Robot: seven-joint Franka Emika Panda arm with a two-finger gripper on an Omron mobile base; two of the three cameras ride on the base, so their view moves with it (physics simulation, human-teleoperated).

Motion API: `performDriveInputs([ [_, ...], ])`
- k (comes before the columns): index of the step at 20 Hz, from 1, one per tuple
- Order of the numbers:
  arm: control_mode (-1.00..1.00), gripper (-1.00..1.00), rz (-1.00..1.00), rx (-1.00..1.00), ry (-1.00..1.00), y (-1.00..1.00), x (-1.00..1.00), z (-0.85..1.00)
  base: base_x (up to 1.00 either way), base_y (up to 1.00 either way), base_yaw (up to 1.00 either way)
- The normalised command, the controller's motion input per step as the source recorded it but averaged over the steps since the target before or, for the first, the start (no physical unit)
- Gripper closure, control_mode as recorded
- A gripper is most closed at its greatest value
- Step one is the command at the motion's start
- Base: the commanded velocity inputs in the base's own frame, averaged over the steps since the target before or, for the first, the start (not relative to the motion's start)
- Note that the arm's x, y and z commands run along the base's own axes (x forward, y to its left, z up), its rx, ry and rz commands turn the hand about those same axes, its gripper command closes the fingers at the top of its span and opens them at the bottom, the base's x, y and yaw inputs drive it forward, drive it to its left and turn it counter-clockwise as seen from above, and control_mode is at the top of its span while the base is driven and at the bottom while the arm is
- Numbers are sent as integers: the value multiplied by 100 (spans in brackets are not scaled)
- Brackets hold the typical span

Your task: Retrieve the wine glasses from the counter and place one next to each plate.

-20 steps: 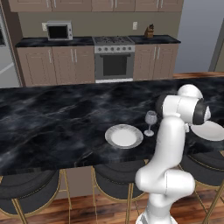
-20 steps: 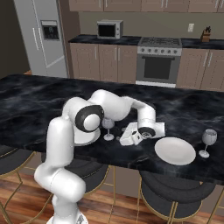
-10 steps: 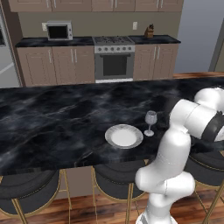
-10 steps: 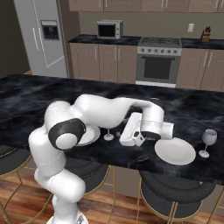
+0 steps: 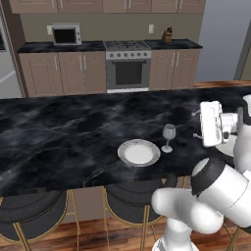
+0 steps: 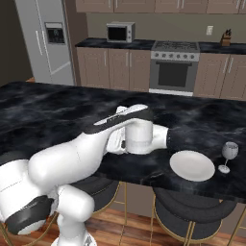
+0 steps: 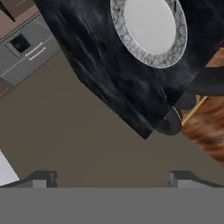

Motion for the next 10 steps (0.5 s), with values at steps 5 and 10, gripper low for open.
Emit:
performDriveInputs([
  [5, -100, -100, 0, -1, -37, 58, -68, 97, 0, 0, 0],
  [10, -100, -100, 1, 1, -38, 32, -94, 99, 0, 0, 0],
])
